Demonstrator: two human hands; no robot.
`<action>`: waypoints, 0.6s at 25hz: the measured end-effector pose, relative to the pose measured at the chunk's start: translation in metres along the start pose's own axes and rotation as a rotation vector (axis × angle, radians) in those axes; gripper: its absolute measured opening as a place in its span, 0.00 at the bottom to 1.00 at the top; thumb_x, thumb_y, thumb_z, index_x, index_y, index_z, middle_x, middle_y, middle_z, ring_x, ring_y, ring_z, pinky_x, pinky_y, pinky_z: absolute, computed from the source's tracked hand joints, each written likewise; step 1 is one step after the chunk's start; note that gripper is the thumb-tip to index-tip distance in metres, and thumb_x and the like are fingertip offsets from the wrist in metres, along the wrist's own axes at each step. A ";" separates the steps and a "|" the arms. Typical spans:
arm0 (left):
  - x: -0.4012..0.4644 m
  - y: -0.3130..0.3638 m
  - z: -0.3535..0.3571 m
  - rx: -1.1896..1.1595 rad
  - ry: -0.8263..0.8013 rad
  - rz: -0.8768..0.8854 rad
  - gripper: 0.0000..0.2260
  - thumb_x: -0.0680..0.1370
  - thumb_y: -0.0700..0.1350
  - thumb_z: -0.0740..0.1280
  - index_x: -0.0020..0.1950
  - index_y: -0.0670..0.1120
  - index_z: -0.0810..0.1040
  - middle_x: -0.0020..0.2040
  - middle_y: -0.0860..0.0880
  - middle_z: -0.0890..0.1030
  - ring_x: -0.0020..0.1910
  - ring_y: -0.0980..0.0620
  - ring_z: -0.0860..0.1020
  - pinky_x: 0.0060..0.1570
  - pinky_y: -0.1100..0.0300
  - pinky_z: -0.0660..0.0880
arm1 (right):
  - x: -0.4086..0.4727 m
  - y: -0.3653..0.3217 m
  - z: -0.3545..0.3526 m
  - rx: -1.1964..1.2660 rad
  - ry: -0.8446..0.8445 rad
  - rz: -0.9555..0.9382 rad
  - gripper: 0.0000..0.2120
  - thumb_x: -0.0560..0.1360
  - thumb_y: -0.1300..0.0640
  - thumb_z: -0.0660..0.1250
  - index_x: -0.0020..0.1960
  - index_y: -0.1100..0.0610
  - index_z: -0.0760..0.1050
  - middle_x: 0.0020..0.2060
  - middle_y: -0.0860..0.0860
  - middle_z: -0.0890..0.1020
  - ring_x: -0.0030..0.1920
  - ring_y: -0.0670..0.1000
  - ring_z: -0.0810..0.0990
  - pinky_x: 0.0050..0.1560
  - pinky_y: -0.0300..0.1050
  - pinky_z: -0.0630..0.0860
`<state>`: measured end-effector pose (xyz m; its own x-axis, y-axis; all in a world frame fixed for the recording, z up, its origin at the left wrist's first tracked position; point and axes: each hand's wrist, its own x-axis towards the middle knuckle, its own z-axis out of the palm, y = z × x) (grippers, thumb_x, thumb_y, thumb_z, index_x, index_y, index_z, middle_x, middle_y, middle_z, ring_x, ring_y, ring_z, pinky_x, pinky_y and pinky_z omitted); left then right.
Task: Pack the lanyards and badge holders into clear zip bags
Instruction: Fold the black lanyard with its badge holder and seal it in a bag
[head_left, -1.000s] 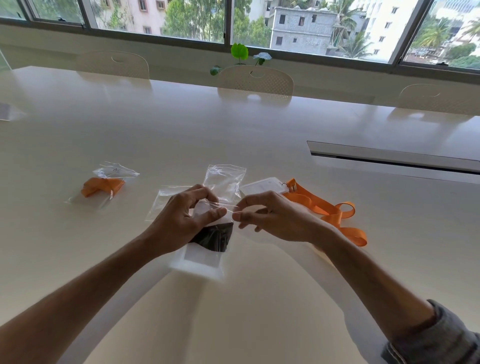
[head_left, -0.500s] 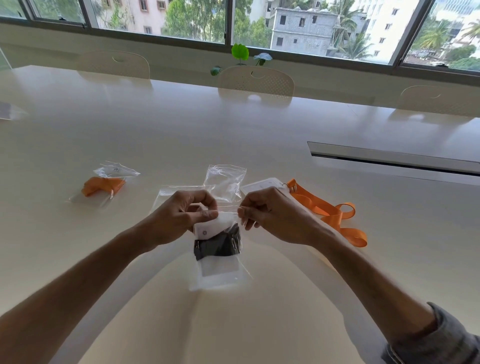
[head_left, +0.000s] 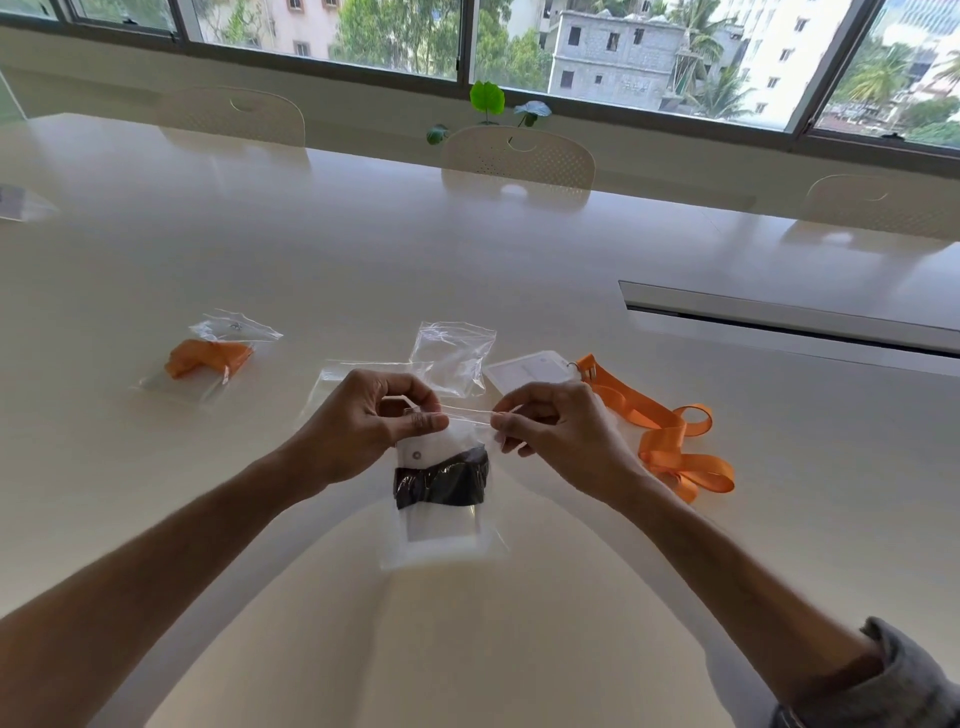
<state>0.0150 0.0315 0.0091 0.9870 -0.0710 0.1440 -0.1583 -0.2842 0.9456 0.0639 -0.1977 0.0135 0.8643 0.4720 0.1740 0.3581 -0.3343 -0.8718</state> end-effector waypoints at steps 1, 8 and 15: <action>0.000 -0.001 0.001 0.005 0.005 0.002 0.09 0.67 0.51 0.75 0.40 0.48 0.83 0.38 0.45 0.83 0.37 0.55 0.80 0.38 0.65 0.76 | 0.000 0.004 0.002 0.031 0.000 0.031 0.06 0.75 0.56 0.71 0.45 0.59 0.83 0.36 0.53 0.86 0.38 0.53 0.86 0.42 0.51 0.84; 0.001 -0.001 0.001 -0.070 0.030 -0.100 0.11 0.67 0.50 0.75 0.44 0.46 0.82 0.41 0.46 0.84 0.39 0.53 0.82 0.37 0.64 0.77 | 0.002 0.022 0.008 0.187 -0.058 0.024 0.06 0.77 0.56 0.69 0.42 0.54 0.82 0.35 0.50 0.85 0.37 0.49 0.84 0.39 0.41 0.80; 0.008 -0.006 -0.012 -0.444 0.102 -0.487 0.10 0.69 0.40 0.73 0.48 0.38 0.83 0.45 0.41 0.84 0.38 0.50 0.84 0.37 0.64 0.79 | 0.006 0.038 0.009 0.210 0.070 0.035 0.07 0.78 0.55 0.67 0.45 0.57 0.81 0.35 0.50 0.84 0.38 0.47 0.83 0.37 0.39 0.77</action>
<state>0.0241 0.0439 0.0076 0.9441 0.0634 -0.3234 0.3102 0.1610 0.9370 0.0800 -0.2002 -0.0230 0.8997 0.4031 0.1671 0.2525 -0.1687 -0.9528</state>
